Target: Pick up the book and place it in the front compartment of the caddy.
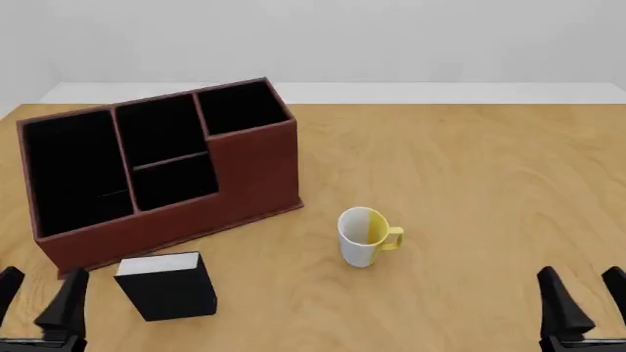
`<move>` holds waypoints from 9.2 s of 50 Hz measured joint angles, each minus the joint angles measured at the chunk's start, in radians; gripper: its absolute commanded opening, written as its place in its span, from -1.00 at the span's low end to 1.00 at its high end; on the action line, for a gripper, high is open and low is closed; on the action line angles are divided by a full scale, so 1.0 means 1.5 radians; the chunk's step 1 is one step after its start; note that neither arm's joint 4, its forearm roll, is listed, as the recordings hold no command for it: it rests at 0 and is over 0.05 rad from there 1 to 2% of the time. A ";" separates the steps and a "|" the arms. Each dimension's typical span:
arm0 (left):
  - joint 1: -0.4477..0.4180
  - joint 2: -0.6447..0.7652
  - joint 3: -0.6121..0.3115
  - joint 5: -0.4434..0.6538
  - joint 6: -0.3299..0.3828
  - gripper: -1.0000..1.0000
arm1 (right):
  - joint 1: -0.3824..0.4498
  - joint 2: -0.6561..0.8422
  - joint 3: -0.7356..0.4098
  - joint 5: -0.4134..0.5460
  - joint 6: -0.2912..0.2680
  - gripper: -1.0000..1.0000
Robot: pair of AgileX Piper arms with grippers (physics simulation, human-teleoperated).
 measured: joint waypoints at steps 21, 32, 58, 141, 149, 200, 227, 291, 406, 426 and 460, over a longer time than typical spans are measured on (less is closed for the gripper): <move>-0.034 0.017 -0.036 0.004 0.046 1.00 | 0.000 0.007 -0.001 -0.005 0.000 1.00; -0.096 0.064 -0.096 0.009 0.088 1.00 | 0.001 0.007 -0.001 -0.005 0.000 1.00; -0.298 0.261 -0.361 0.165 0.183 1.00 | 0.001 0.010 -0.001 -0.008 -0.001 1.00; -0.410 0.525 -0.434 0.425 0.514 1.00 | 0.002 0.012 -0.001 -0.010 -0.001 1.00; -0.397 0.530 -0.415 0.407 0.526 1.00 | 0.002 0.012 -0.001 -0.010 -0.001 1.00; -0.318 0.606 -0.350 0.298 0.544 1.00 | 0.002 0.011 -0.001 -0.010 -0.001 1.00; -0.274 0.623 -0.343 0.279 0.557 1.00 | 0.002 0.011 -0.001 -0.010 0.000 1.00; -0.207 0.657 -0.307 0.216 0.609 -1.00 | 0.002 0.011 -0.001 -0.010 -0.001 1.00; -0.114 0.731 -0.595 0.051 0.845 -1.00 | 0.002 0.011 -0.001 -0.010 0.000 1.00; -0.135 0.738 -0.691 0.163 0.800 -1.00 | 0.002 0.011 -0.001 -0.010 -0.001 1.00; -0.118 0.757 -0.683 0.176 0.798 -1.00 | 0.002 0.011 -0.001 -0.010 0.000 1.00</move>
